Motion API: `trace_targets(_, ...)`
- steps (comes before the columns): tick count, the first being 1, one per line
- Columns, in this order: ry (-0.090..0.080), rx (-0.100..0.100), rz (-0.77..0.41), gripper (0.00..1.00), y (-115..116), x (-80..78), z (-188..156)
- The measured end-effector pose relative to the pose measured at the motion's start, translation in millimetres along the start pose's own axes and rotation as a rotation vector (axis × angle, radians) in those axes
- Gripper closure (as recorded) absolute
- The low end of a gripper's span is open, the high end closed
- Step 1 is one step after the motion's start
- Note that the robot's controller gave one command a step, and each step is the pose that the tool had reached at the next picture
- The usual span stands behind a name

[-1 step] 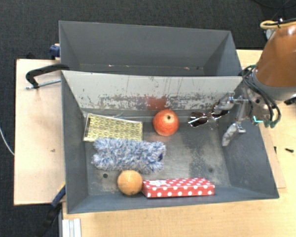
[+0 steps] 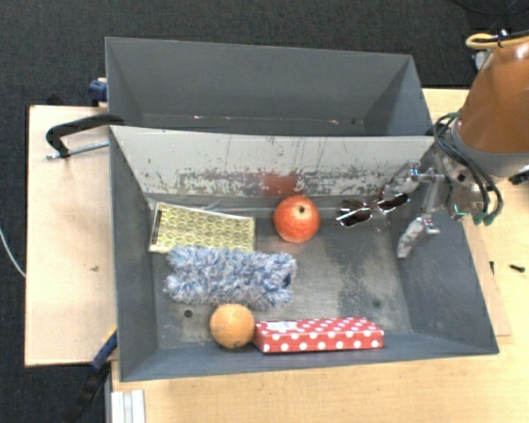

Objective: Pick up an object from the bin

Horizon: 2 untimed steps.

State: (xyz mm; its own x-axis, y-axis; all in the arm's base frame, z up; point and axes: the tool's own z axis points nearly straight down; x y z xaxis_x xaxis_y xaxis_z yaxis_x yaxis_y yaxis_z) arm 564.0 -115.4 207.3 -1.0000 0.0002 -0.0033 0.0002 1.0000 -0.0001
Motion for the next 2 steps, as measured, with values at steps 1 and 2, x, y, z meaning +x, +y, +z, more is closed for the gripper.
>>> trace_targets(1,-0.004,0.001,0.003,0.00,-9,29.8,53)
trace_targets(2,0.003,-0.002,0.019,0.00,57,24.9,101)
